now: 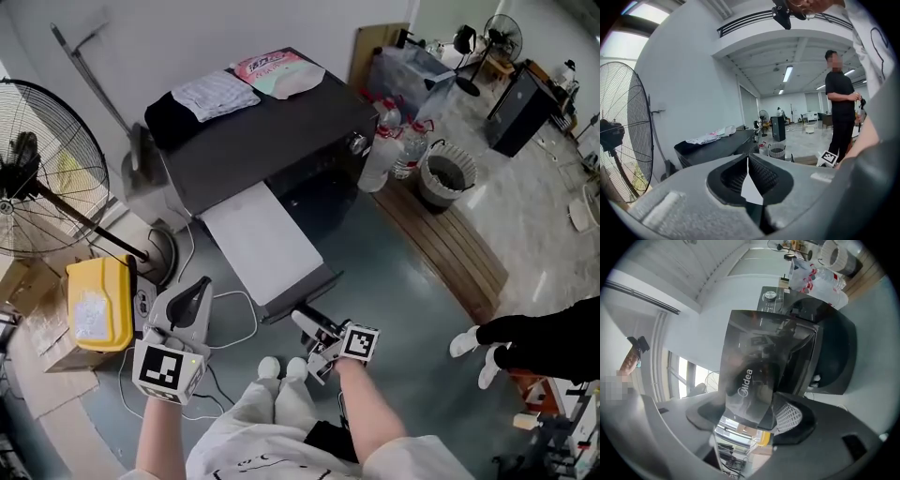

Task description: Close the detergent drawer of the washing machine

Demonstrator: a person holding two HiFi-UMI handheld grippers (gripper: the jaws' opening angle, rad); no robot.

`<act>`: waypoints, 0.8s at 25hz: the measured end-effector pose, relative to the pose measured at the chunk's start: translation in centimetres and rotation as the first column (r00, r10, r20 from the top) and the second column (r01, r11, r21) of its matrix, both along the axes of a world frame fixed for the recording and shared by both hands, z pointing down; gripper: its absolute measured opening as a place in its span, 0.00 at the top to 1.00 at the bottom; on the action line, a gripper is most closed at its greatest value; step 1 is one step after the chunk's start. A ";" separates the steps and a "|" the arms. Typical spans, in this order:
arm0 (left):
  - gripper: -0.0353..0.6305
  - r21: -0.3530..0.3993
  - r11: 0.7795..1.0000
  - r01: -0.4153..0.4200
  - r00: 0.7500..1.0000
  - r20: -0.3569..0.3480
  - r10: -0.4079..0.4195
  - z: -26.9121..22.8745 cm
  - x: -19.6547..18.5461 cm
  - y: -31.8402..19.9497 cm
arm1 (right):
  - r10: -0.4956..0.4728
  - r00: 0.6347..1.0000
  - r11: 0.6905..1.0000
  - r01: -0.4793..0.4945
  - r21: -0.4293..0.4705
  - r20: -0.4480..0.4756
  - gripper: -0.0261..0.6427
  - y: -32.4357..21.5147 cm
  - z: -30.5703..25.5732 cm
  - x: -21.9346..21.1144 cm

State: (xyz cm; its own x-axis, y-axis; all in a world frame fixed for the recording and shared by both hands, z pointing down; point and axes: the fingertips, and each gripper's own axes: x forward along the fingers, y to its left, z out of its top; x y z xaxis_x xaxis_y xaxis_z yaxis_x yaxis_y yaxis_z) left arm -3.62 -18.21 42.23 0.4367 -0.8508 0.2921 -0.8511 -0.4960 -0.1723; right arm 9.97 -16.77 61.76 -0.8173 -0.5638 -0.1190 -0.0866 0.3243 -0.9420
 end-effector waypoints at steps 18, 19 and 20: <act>0.92 0.035 0.999 -0.011 0.999 -0.053 0.013 -0.6 -1.4 -1.8 | 0.062 0.994 0.998 -0.062 0.004 -0.085 0.51 -1.3 -0.9 -1.0; 0.92 0.037 0.999 -0.015 0.998 -0.055 0.017 -0.6 -1.7 -2.0 | 0.064 0.994 0.998 -0.064 0.001 -0.088 0.51 -1.3 -0.9 -1.1; 0.92 0.040 0.999 -0.017 0.998 -0.059 0.020 -0.6 -1.9 -2.2 | 0.068 0.994 0.998 -0.068 0.000 -0.090 0.51 -1.4 -0.9 -1.3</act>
